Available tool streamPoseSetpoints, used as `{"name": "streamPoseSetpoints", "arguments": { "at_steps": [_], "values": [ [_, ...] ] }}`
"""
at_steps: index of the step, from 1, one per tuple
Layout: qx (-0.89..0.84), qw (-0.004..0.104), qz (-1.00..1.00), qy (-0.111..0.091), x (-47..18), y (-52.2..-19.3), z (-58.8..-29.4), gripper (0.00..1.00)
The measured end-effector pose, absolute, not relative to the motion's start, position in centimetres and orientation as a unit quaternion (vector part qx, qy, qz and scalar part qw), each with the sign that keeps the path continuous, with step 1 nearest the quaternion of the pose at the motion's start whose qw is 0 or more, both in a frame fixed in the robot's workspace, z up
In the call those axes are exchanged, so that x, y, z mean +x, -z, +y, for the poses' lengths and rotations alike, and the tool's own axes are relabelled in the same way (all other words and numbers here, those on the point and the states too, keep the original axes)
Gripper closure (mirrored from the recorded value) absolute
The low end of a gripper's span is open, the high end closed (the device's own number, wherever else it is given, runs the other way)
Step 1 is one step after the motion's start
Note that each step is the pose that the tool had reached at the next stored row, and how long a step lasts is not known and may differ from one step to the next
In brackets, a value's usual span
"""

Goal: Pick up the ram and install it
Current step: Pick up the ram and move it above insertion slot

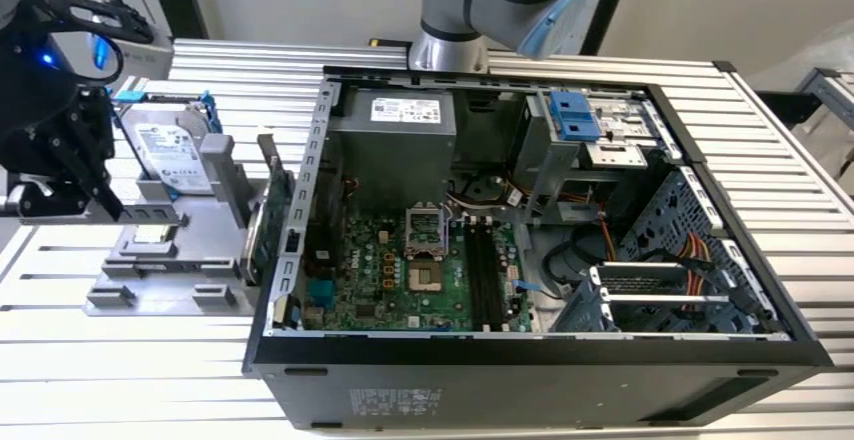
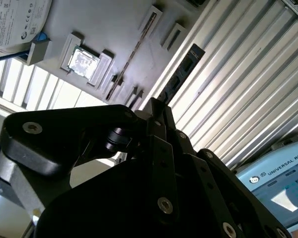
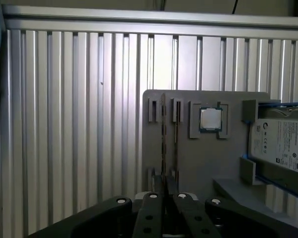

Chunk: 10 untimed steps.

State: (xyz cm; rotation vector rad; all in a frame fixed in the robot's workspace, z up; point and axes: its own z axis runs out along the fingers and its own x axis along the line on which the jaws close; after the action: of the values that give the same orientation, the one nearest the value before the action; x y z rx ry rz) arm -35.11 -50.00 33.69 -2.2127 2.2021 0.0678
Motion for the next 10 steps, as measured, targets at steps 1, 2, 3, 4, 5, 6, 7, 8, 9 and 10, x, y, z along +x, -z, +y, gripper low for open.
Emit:
{"name": "streamPoseSetpoints", "arguments": {
  "at_steps": [1,2,3,4,5,6,7,8,9,10],
  "values": [
    [-0.709,0.010,0.705,-0.022,-35.1,-33.8,-50.0,1.00],
    [-0.709,0.010,0.705,-0.022,-35.1,-34.0,-50.0,1.00],
    [-0.709,0.010,0.705,-0.022,-35.1,-34.1,-50.0,1.00],
    [-0.709,0.010,0.705,-0.022,-35.1,-34.3,-50.0,1.00],
    [-0.709,0.010,0.705,-0.022,-35.1,-34.4,-50.0,1.00],
    [-0.709,0.010,0.705,-0.022,-35.1,-34.6,-50.0,1.00],
    [-0.709,0.010,0.705,-0.022,-35.1,-34.8,-50.0,1.00],
    [-0.709,0.010,0.705,-0.022,-35.1,-34.9,-50.0,1.00],
    [-0.709,0.010,0.705,-0.022,-35.1,-35.1,-50.0,1.00],
    [-0.709,0.010,0.705,-0.022,-35.1,-35.2,-50.0,1.00]
  ]
}}
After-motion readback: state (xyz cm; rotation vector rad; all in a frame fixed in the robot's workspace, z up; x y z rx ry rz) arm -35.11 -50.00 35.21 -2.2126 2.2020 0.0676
